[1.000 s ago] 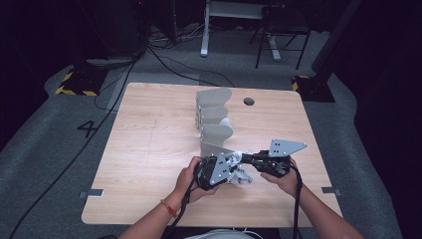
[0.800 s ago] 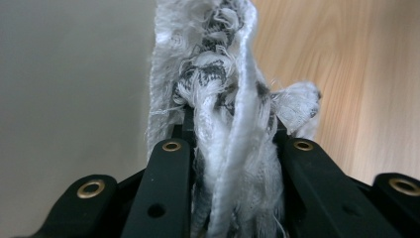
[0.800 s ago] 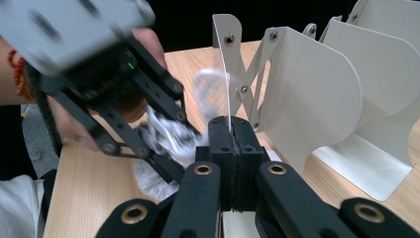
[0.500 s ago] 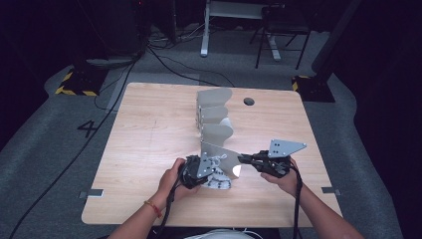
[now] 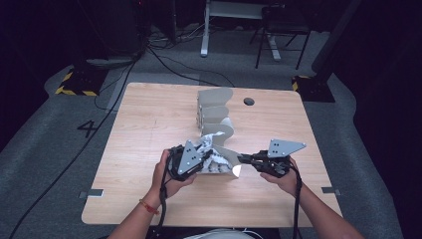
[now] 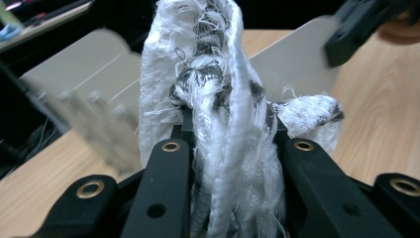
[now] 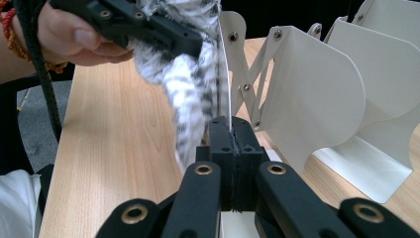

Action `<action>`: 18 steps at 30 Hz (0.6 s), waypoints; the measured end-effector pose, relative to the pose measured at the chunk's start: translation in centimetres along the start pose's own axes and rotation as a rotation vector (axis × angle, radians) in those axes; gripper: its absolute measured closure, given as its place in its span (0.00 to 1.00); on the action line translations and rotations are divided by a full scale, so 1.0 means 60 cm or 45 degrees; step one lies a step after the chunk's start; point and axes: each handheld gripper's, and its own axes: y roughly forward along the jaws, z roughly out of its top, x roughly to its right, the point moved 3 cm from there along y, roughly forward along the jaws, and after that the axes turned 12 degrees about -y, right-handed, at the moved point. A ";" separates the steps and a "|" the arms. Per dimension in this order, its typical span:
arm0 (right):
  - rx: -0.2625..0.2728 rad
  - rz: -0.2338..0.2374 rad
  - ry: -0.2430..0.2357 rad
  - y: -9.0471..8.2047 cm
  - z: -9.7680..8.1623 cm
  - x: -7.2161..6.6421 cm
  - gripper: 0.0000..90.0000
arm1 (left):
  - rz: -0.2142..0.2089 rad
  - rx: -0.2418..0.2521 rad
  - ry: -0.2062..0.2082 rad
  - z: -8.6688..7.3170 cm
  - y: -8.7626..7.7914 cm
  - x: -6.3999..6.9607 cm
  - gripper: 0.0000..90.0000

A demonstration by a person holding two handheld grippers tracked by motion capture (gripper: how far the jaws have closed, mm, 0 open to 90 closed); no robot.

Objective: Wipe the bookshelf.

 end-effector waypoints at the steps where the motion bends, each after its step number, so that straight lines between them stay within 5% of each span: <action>1: -0.001 -0.002 0.000 0.000 0.000 0.000 1.00 | -0.008 -0.006 0.025 0.001 0.006 0.008 0.82; 12: 0.000 -0.011 0.005 0.000 -0.001 0.001 1.00 | -0.180 -0.095 0.071 -0.021 0.073 0.068 0.82; 18: -0.004 -0.016 0.001 0.000 -0.001 0.001 1.00 | -0.215 -0.196 0.112 -0.046 0.103 0.084 0.82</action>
